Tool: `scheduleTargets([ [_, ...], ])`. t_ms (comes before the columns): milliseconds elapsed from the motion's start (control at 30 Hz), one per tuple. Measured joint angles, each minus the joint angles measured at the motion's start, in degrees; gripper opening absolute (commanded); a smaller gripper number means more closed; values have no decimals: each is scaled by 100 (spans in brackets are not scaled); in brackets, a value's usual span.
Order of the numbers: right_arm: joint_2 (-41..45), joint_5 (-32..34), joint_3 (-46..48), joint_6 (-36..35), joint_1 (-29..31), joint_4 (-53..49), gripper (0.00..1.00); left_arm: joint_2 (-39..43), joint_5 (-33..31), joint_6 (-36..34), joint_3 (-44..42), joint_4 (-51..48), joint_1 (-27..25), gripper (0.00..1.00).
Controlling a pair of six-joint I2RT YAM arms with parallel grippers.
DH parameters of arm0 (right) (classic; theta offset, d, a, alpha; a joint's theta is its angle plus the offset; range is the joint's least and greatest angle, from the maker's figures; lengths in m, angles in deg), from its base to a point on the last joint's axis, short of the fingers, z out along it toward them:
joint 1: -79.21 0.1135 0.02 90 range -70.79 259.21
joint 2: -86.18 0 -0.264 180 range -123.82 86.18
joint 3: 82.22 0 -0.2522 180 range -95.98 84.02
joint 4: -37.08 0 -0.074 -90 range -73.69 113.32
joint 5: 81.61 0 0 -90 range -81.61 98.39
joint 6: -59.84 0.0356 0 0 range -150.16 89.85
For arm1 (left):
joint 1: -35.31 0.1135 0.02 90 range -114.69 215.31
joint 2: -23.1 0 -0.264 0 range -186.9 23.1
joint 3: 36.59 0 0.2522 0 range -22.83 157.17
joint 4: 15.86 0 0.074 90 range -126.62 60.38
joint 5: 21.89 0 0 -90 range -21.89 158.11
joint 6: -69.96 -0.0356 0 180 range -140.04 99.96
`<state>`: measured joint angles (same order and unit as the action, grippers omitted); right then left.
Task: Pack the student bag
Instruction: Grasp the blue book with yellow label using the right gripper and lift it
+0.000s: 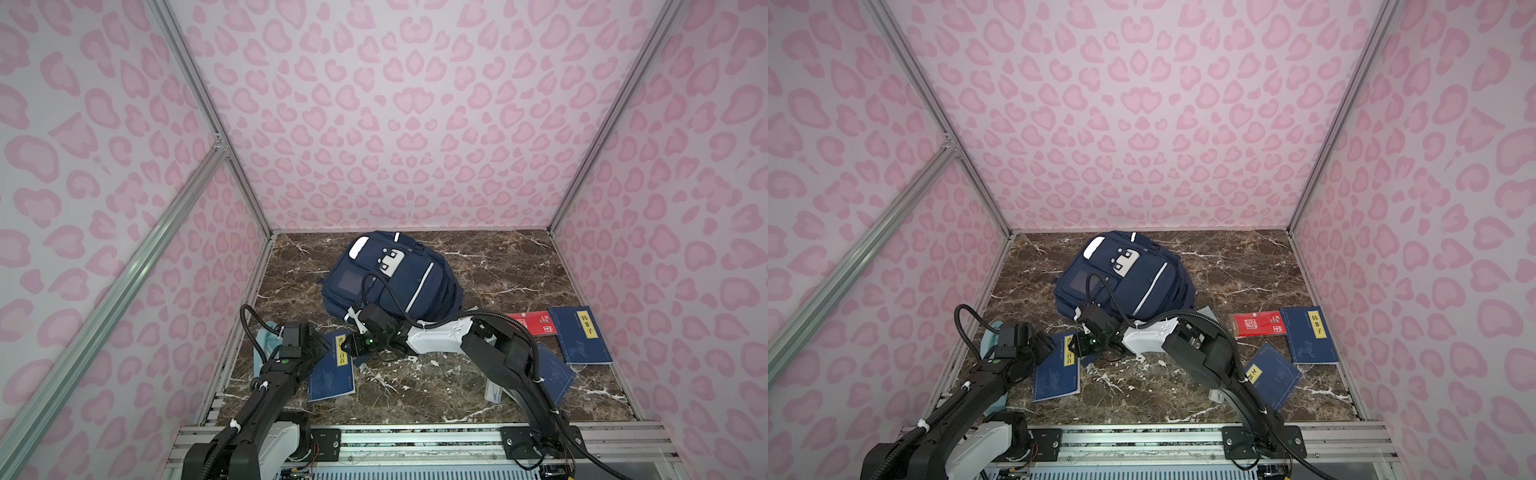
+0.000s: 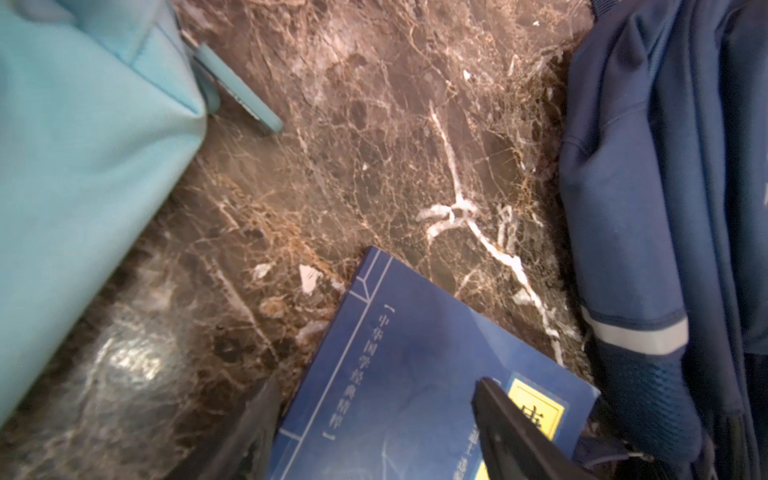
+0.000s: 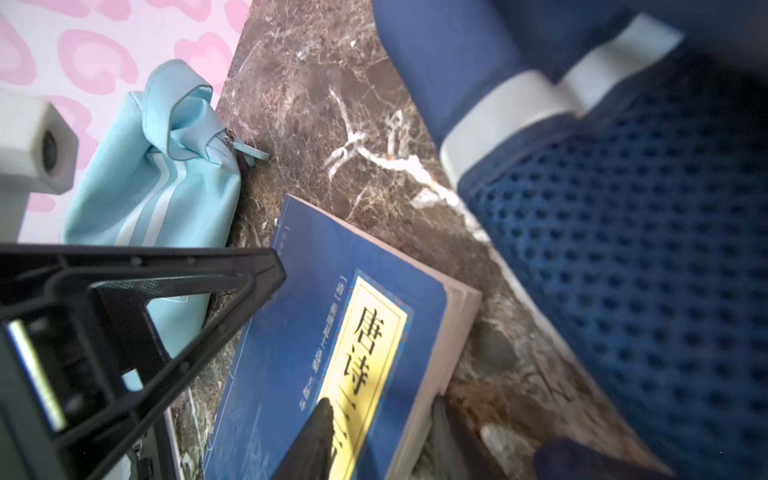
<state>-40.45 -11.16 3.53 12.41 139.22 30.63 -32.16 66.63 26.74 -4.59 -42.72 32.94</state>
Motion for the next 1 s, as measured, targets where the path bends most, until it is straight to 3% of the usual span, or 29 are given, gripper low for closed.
scheduleTargets([
  [233,-55,-76,35,205,-46,103,18,92,2,0,-42,-28,2,76],
  [300,-33,-37,63,201,-55,79,6,153,-2,4,-70,-35,2,76],
  [367,-4,-42,68,236,-63,50,0,212,-2,7,-92,-59,2,76],
  [467,20,-42,122,225,-63,94,0,245,4,7,-105,-70,2,76],
  [500,33,-44,136,225,-63,94,7,254,13,7,-105,-81,2,76],
  [567,50,-52,153,225,-63,79,32,267,20,4,-105,-101,0,76],
  [600,55,-63,162,227,-63,28,39,269,39,4,-105,-103,0,76],
  [700,153,-120,214,164,-70,52,48,275,111,2,-125,-72,0,76],
  [900,31,-260,186,225,-195,278,44,267,186,2,-151,24,0,76],
  [1000,-136,-334,98,297,-195,546,30,260,190,0,-160,48,0,76],
])
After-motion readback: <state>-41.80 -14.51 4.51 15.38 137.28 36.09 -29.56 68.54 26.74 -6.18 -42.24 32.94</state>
